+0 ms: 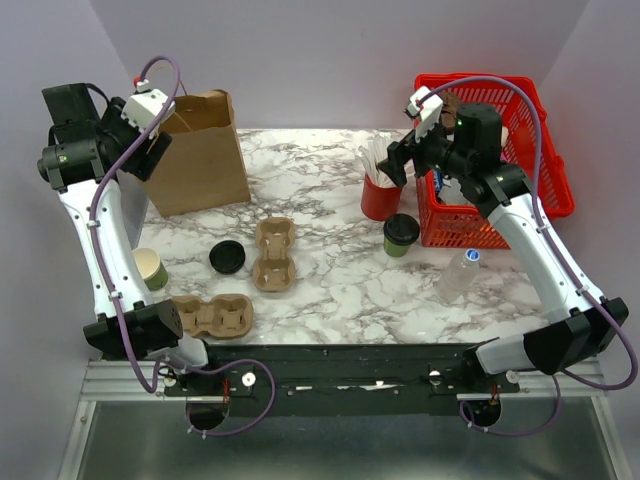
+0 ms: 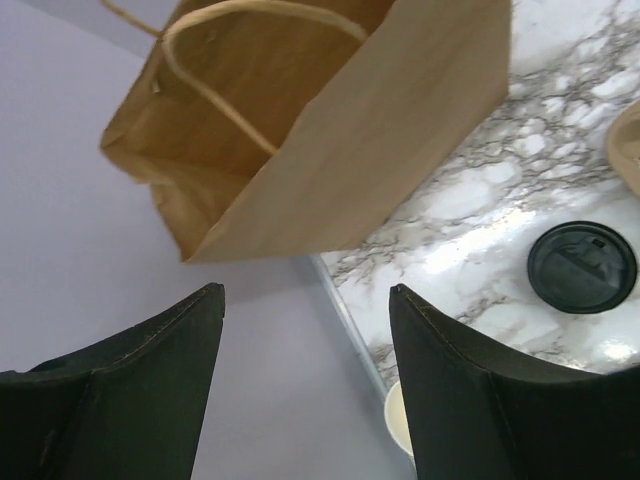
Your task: Pack the takeout coffee
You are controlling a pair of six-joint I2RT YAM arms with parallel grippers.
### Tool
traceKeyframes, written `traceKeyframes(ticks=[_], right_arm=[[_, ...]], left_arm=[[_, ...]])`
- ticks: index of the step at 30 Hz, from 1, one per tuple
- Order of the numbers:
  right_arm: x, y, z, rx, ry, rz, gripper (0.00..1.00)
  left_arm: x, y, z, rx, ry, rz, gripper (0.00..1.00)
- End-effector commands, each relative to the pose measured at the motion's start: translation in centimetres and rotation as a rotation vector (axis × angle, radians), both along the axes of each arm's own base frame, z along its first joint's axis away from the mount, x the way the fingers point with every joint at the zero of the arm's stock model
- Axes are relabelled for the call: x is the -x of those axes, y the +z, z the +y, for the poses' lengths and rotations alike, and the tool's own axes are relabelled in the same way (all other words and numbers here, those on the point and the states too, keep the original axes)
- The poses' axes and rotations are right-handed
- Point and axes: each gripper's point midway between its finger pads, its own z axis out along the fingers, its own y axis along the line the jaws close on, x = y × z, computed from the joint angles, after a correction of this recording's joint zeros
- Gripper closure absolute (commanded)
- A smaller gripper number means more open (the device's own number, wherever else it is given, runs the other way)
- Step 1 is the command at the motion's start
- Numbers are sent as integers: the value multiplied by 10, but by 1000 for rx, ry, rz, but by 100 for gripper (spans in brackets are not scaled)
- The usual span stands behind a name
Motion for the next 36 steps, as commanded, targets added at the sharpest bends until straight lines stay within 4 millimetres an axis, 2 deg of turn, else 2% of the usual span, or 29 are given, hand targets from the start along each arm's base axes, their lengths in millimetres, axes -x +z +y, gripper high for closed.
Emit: traceKeyframes(ticks=[1,3,4,5,6,7,9,10,14,16,17,18,20,22,24,29,33,34,36], right_arm=[[-1,-9,5,-5,29,15,0],[-1,-10,7,-11,34,24,0],[-1,-11,8,-13,36,26,0],[-2,-10,7,-15,34,27,0],[-1,-10,8,-14,37,28,0],[-1,-10,8,-14,37,28,0],[0,-11,7,-10,35,28,0],[-1,-13,7,-9,35,31,0],[3,-15,5,-6,33,32,0],[4,-16,4,-5,30,32,0],[4,-17,4,-4,27,32,0],[4,-17,4,-4,27,32,0],[3,-17,3,-3,24,31,0],[3,-18,4,-2,26,34,0],[2,-19,4,1,28,33,0],[-2,-20,5,11,28,34,0],[-7,-17,4,14,18,24,0],[-9,-16,3,17,10,19,0],[-11,-15,2,17,-1,11,0]], left_arm=[[-15,-5,20,-89,-28,-2,24],[-28,-5,23,-96,-44,-16,23],[-39,-15,27,-97,-54,8,23],[-45,-18,30,-97,-54,12,23],[-51,-9,31,-105,-56,-10,23],[-63,-20,35,-93,-60,11,23],[-73,-12,35,-102,-81,-16,23],[-79,-19,34,-89,-97,-6,23],[-83,-33,31,-135,-164,38,24],[-79,-42,26,-133,-198,72,29],[-78,-45,22,-122,-219,83,32],[-74,-50,18,-119,-235,106,40],[-72,-53,13,-108,-248,116,51],[-69,-52,3,-79,-271,118,69],[-70,-52,-5,-63,-283,109,99],[-75,-29,-19,-49,-264,15,100],[-76,27,-47,-50,-305,-167,100],[-69,47,-58,-57,-321,-220,100],[-66,70,-84,-51,-365,-302,100]])
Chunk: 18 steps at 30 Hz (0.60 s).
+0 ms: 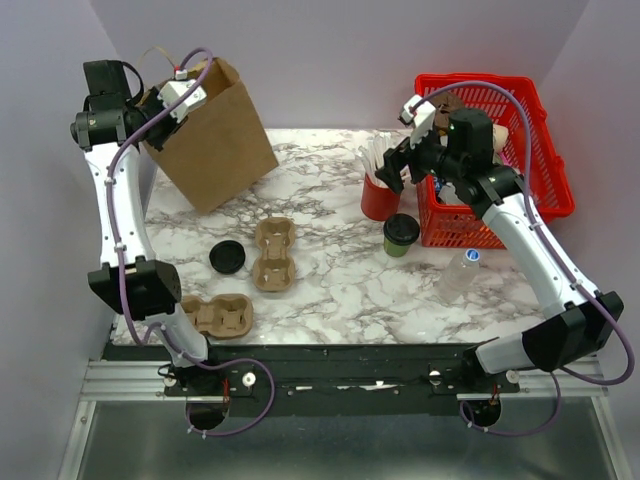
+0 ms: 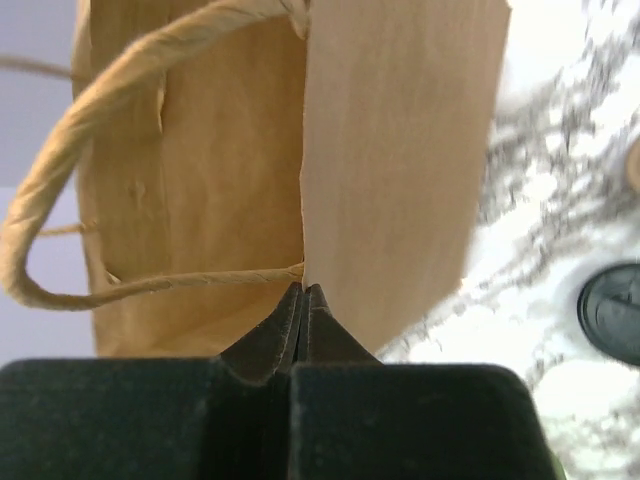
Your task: Pack the takeout coffee
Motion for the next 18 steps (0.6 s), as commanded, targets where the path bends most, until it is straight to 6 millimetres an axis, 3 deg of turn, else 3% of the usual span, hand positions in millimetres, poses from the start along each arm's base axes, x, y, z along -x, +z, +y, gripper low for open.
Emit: traceKeyframes(ticks=[1,2,4,9,15,18], right_arm=[[-14,10,-2,7,-32,-45,0],[-16,11,-3,4,-43,-46,0],[-21,16,-7,4,-77,-62,0],[-37,54,-29,-24,-224,-158,0],[-34,119,-46,-83,-273,-287,0],[-31,134,-49,-87,-280,-319,0]], left_arm=[[24,110,-68,50,-145,-337,100],[28,116,-88,57,-190,-354,100],[38,127,-106,65,-226,-389,100],[66,142,-155,122,-321,-409,100],[108,143,-179,129,-380,-421,100],[128,131,-191,106,-426,-385,100]])
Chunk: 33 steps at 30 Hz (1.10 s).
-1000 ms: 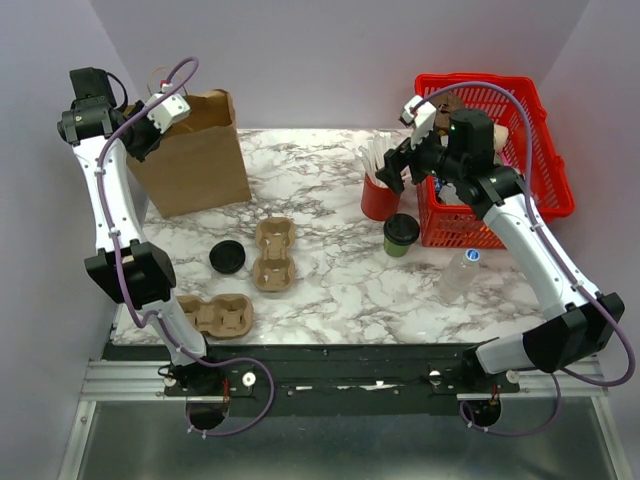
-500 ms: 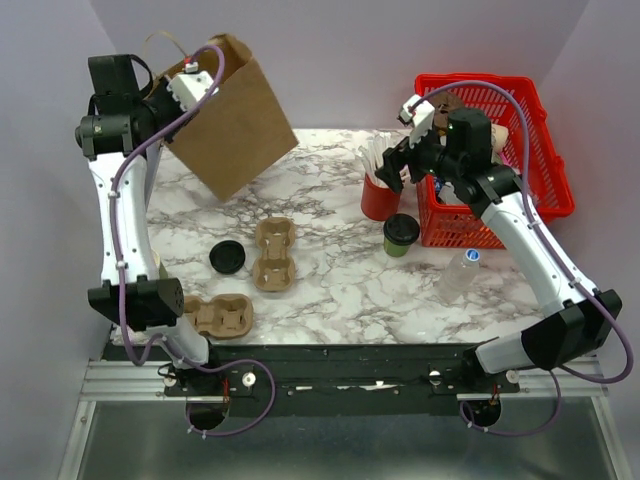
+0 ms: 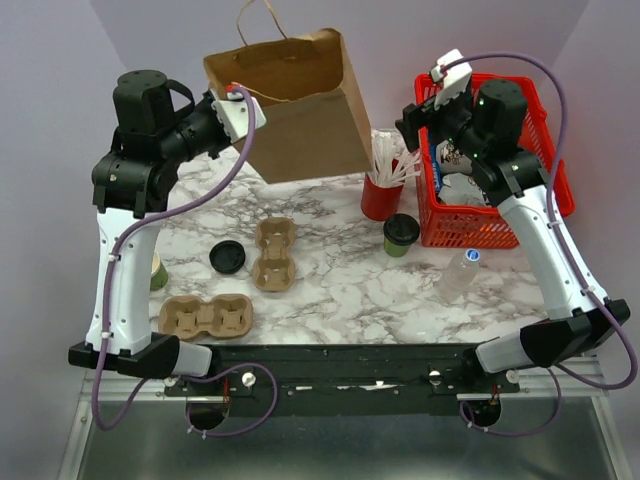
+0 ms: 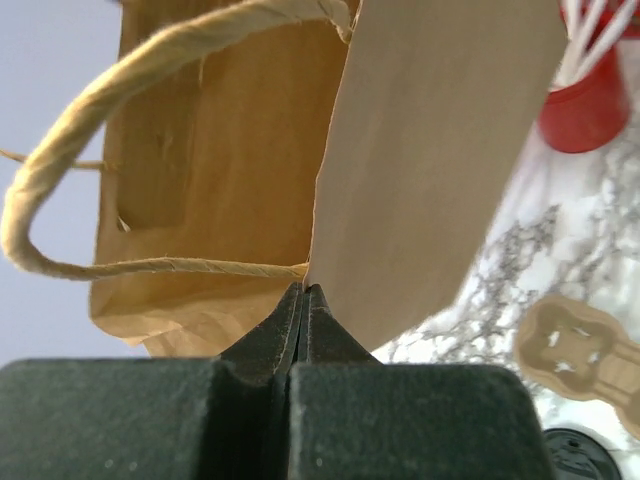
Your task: Pack the takeout coffee
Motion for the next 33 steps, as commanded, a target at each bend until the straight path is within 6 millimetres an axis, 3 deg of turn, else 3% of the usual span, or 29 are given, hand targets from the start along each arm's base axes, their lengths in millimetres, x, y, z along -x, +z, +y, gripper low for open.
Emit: traceKeyframes(ticks=[1,6,13,19,25,29,33], right_arm=[[6,51,-15,-42,-59,-115,0],[7,55,-18,-44,-71,-121,0],[1,64,-28,-55,-138,-138,0],[1,61,-24,-50,-118,-116,0],[5,57,-23,-36,-105,-108,0],[10,54,-23,-36,-89,-103,0],[11,48,-25,-29,-100,-93,0]], left_arm=[[33,-8,-15,-30,-52,15,100],[60,-32,-35,-47,-129,67,100],[86,-81,-66,-112,-253,165,100],[94,-108,-95,-151,-343,190,100],[93,-132,-99,-238,-379,183,100],[90,-126,-94,-264,-353,141,100],[91,-106,-92,-219,-328,101,100]])
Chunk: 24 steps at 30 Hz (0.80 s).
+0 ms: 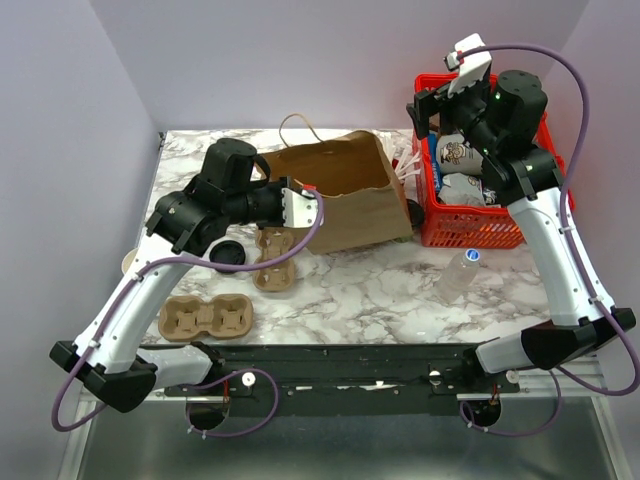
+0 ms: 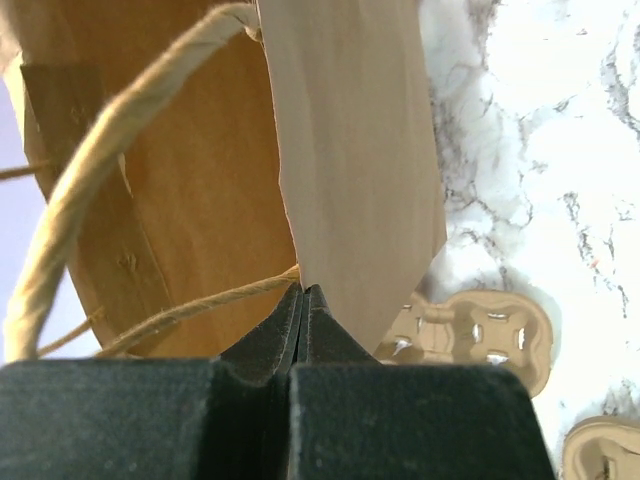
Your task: Pack the takeout coffee
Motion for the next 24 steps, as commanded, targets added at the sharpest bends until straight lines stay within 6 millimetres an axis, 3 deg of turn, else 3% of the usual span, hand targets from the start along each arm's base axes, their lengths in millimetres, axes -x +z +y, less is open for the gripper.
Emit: traceKeyframes(ticks=[1,7,10,18,24], right_arm=[[7,-4,-4,1,-7,11,0],[5,-2,-2,2,2,6,0],[5,-1,0,9,15,4,0],[4,-9,11,3,71,39,0],[10,-16,24,0,152,84,0]], left_arm=[[0,37,4,58,23,-111,100],[13,73,5,166,26,-150,100],[17,78,11,157,23,-183,100],[23,52,20,63,11,-164,100],[17,32,4,100,-9,-104,100]])
